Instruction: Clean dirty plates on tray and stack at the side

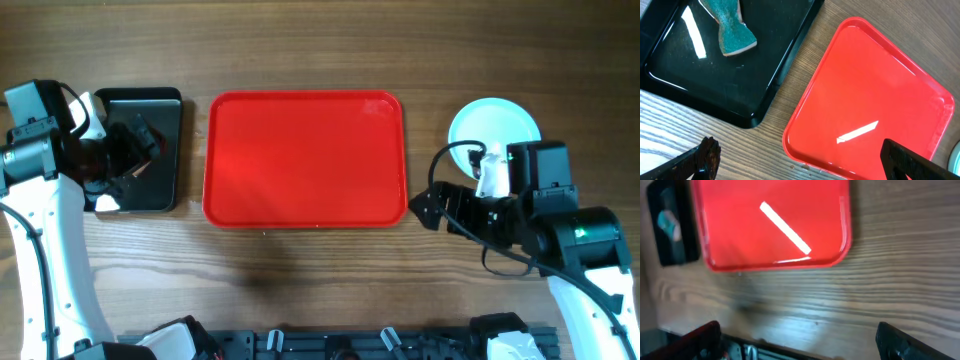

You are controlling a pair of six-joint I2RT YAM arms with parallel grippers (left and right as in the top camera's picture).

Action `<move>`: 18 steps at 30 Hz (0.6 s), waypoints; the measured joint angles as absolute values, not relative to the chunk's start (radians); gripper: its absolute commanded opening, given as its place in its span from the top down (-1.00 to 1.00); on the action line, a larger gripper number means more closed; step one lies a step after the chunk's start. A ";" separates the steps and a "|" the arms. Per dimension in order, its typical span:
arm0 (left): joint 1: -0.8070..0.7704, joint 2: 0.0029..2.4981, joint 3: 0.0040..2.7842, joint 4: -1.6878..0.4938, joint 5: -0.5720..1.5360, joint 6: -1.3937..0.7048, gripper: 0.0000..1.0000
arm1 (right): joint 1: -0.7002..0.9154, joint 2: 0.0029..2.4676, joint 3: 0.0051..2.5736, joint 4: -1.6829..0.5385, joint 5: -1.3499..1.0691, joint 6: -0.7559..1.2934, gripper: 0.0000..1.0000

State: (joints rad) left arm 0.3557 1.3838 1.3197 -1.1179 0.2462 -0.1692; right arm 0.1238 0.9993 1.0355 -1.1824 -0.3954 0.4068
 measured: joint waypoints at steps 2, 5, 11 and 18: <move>0.355 1.384 1.320 -1.118 0.246 -0.169 -1.00 | 0.124 1.024 1.036 -1.190 -0.339 0.440 -0.99; 0.356 1.384 1.320 -1.118 0.246 -0.169 -1.00 | 0.124 1.045 1.035 -1.162 -0.289 0.441 -0.99; 0.356 1.384 1.320 -1.118 0.253 -0.169 -1.00 | 0.124 0.757 0.704 -0.686 -0.333 0.281 -0.99; 0.355 1.384 1.320 -1.118 0.253 -0.169 -1.00 | 0.126 0.144 0.244 -0.138 -0.309 0.269 -0.99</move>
State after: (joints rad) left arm 0.3553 1.3838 1.3197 -1.1179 0.2535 -0.1692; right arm 0.1257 0.1440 0.2436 -0.1375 -0.3092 0.2691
